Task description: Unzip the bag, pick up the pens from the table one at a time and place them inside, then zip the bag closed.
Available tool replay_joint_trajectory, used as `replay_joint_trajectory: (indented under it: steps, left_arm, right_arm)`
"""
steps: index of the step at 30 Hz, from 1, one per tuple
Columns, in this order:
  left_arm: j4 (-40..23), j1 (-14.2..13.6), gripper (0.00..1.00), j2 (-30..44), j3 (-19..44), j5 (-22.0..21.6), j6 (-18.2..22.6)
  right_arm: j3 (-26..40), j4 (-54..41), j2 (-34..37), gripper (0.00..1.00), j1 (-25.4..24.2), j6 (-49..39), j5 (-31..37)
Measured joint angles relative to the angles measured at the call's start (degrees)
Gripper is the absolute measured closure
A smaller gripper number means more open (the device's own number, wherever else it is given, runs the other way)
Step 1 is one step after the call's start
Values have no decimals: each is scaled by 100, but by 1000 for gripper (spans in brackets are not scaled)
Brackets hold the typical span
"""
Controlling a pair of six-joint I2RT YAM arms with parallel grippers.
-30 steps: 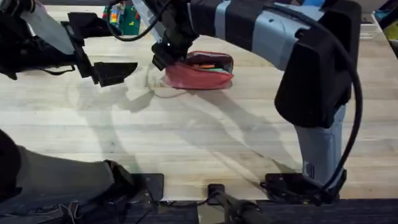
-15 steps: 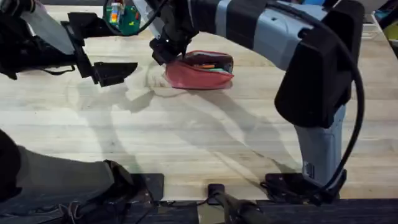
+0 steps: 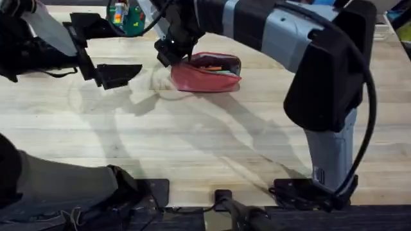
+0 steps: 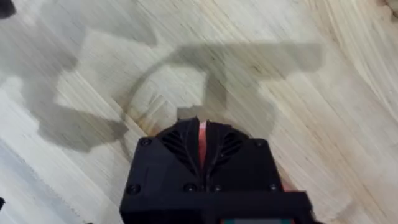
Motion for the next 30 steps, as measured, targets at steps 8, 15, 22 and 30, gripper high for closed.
replay_joint_trajectory:
  steps: [8,15,22,30]
  left_arm:
    - [0,0,7,0,0,-2,-1]
    - [0,0,7,0,0,-2,0]
    - [0,0,7,0,0,-2,0]
    - [45,0,7,0,0,-2,6]
  right_arm:
    - [0,-171,-85,970,-40,-51,-1]
    - [0,-247,-427,970,-165,-158,2]
    - [0,-249,-468,970,-203,-219,2]
    - [0,-416,-468,970,-201,-260,1]
